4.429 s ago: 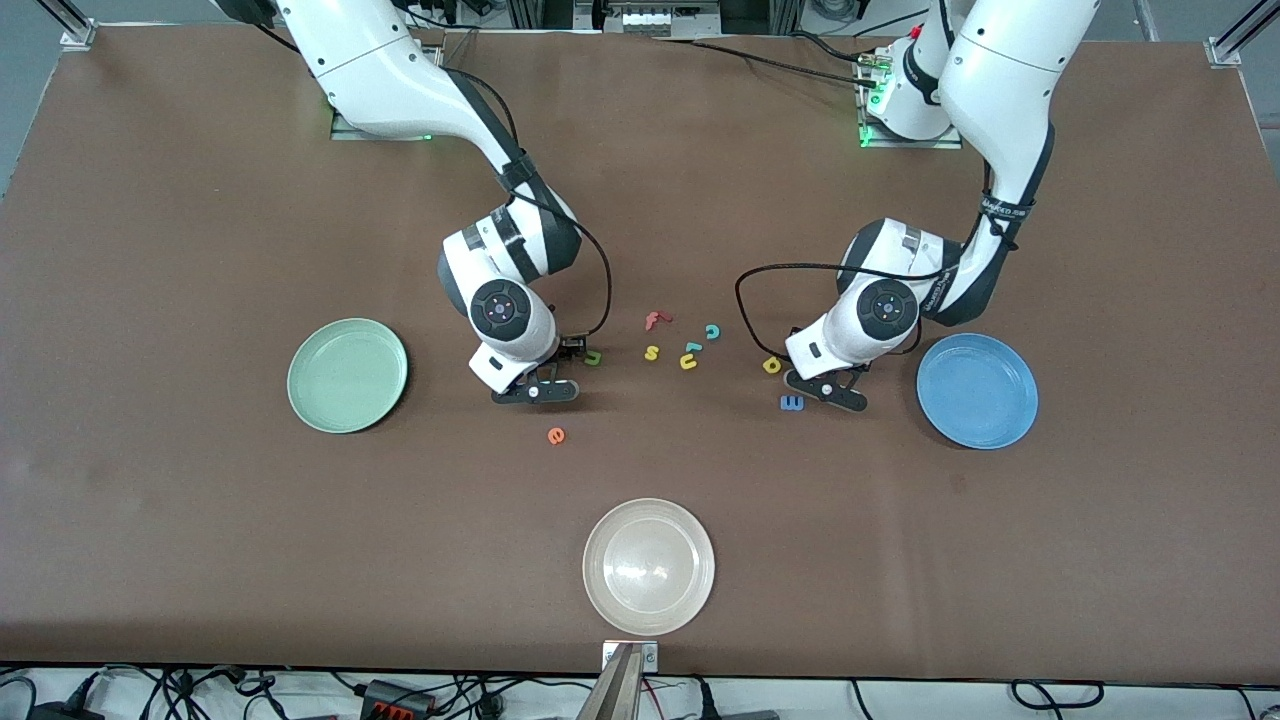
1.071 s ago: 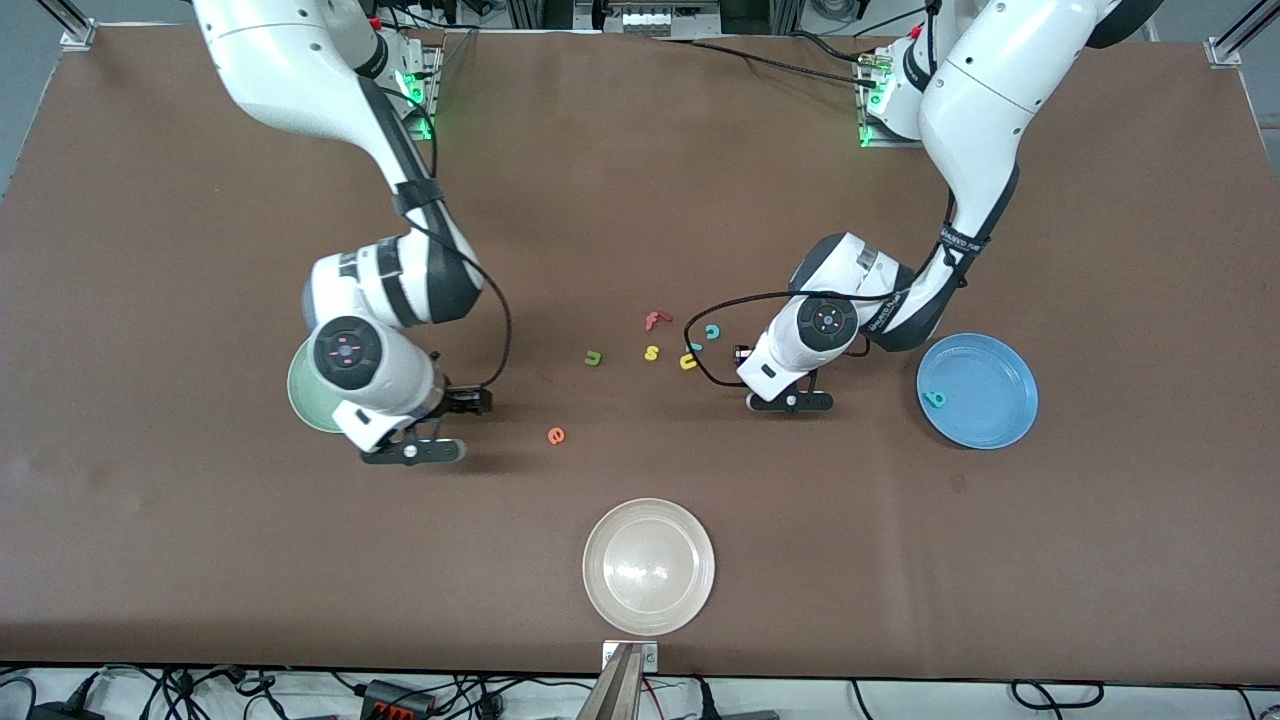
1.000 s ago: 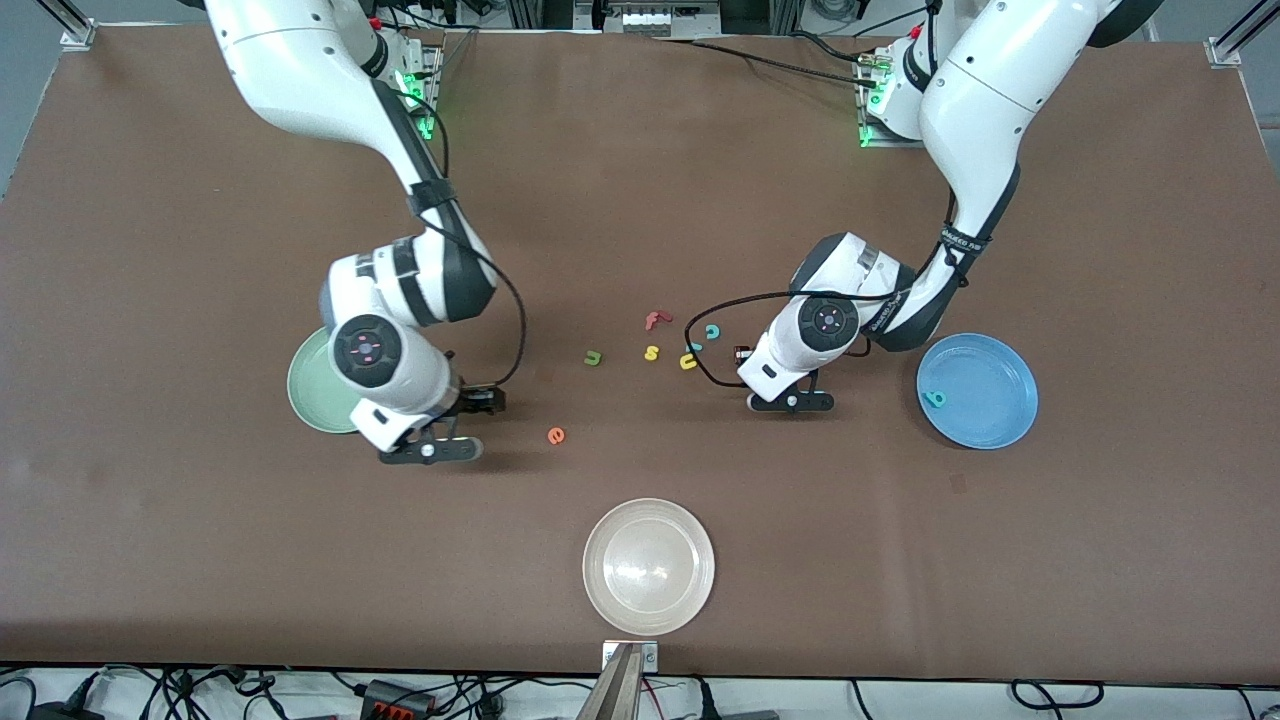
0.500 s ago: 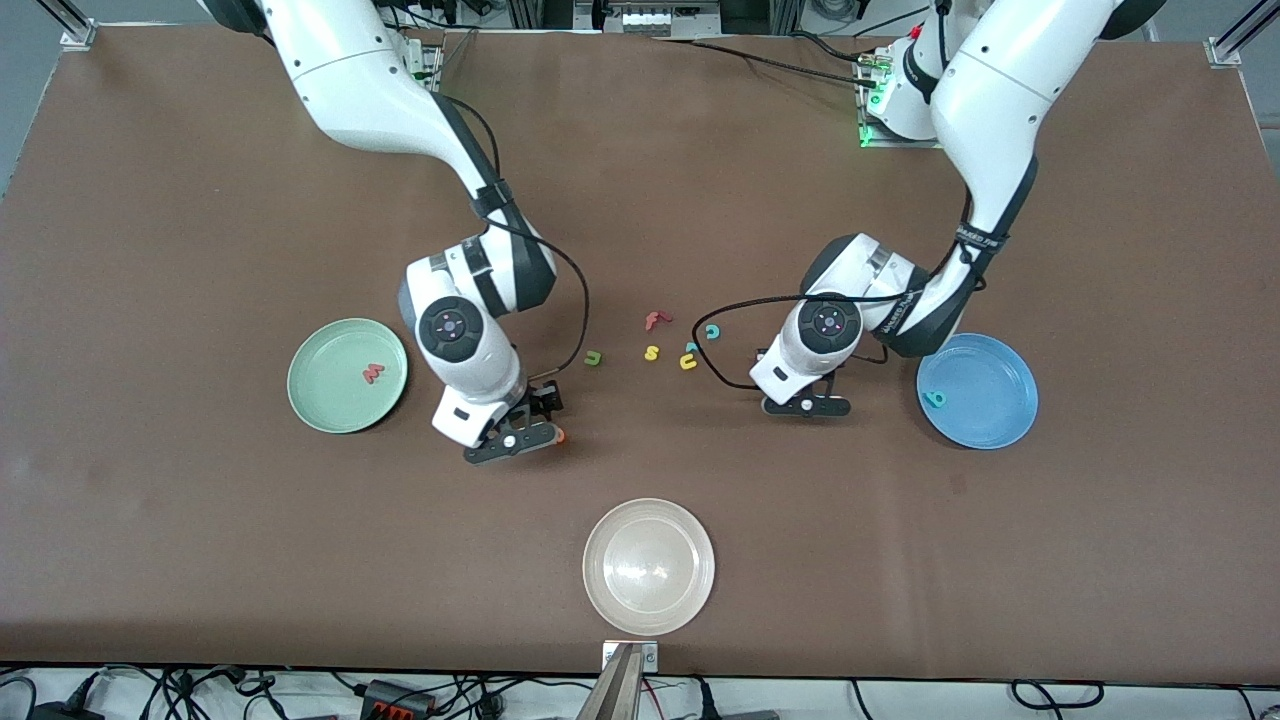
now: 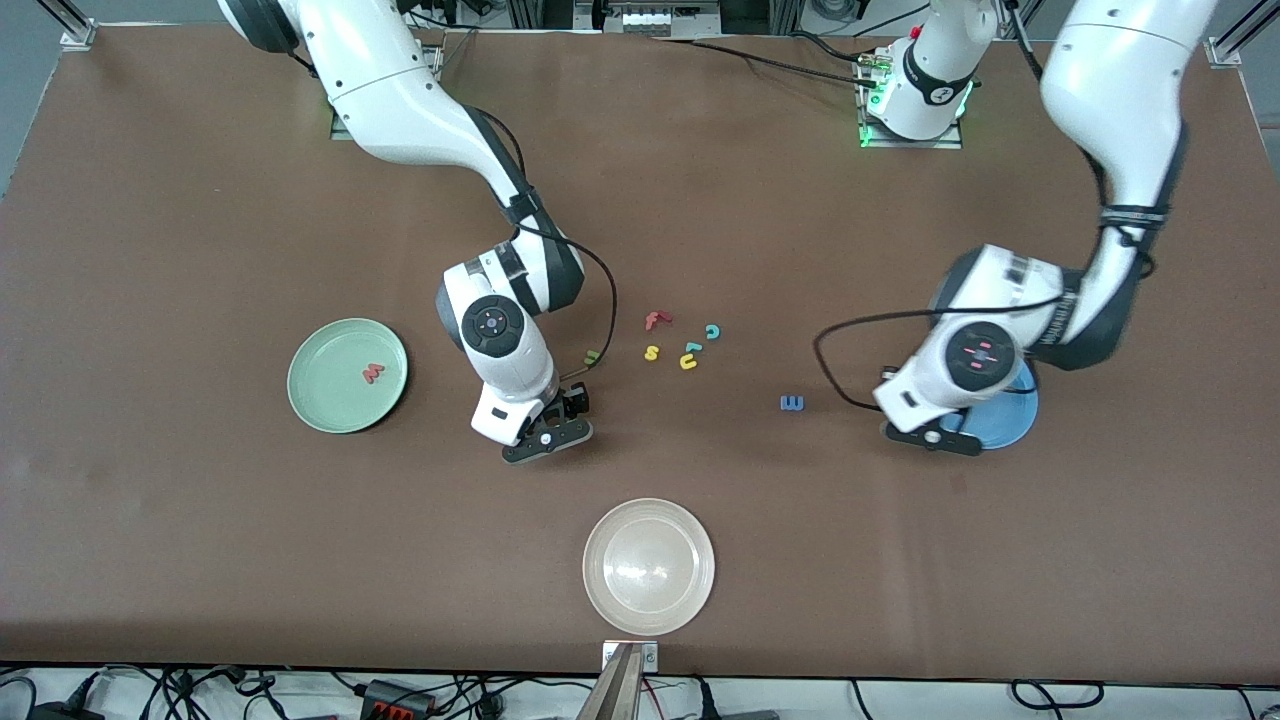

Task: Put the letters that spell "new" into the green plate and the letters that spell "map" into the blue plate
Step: 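Grasp the orange e with the right gripper while the left gripper moves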

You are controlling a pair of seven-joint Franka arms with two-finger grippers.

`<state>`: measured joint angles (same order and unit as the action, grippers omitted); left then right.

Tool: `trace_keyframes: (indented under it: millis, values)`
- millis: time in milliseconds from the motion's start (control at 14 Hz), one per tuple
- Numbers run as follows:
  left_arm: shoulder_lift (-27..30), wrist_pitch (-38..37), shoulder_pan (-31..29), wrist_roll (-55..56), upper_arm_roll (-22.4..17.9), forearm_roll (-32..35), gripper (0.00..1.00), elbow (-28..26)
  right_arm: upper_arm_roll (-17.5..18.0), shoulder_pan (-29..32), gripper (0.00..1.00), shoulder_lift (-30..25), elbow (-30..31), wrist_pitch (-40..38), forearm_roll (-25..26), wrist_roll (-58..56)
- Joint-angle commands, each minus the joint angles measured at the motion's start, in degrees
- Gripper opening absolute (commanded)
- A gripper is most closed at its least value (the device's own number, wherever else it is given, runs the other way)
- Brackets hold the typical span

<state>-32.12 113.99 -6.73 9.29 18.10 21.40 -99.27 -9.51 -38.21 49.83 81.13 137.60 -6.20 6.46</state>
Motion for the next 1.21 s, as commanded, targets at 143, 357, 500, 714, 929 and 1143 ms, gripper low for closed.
trace_keyframes:
  millis: [143,357,500,714,929,1143]
  values:
    - [-1.5,1.7,-9.2,-10.2,1.1,1.0,0.25,-2.8,0.1,0.2,0.71,2.4,-1.7,2.8,1.3,0.1]
    - [-1.7,1.6,-9.7,-10.5,1.4,1.0,1.0,-3.6,0.1,0.2,0.61,2.6,-1.8,2.8,1.3,0.0]
    - [-1.3,1.3,-9.4,-10.6,1.9,0.8,1.0,-2.9,0.1,0.2,0.45,2.6,-1.8,2.8,1.3,-0.1]
    - [-1.1,1.1,-9.2,-11.6,8.7,0.8,1.0,-1.1,0.1,0.2,0.35,2.8,-1.7,2.8,1.3,0.3]
    - [-2.0,1.7,-8.4,-18.4,14.4,0.8,1.0,0.5,0.1,0.2,0.26,3.0,-1.8,2.8,1.2,0.1]
    - [-6.4,1.9,-2.4,-29.0,14.7,1.0,1.0,5.2,-0.2,1.1,0.14,0.2,-1.2,0.1,0.6,-0.1]
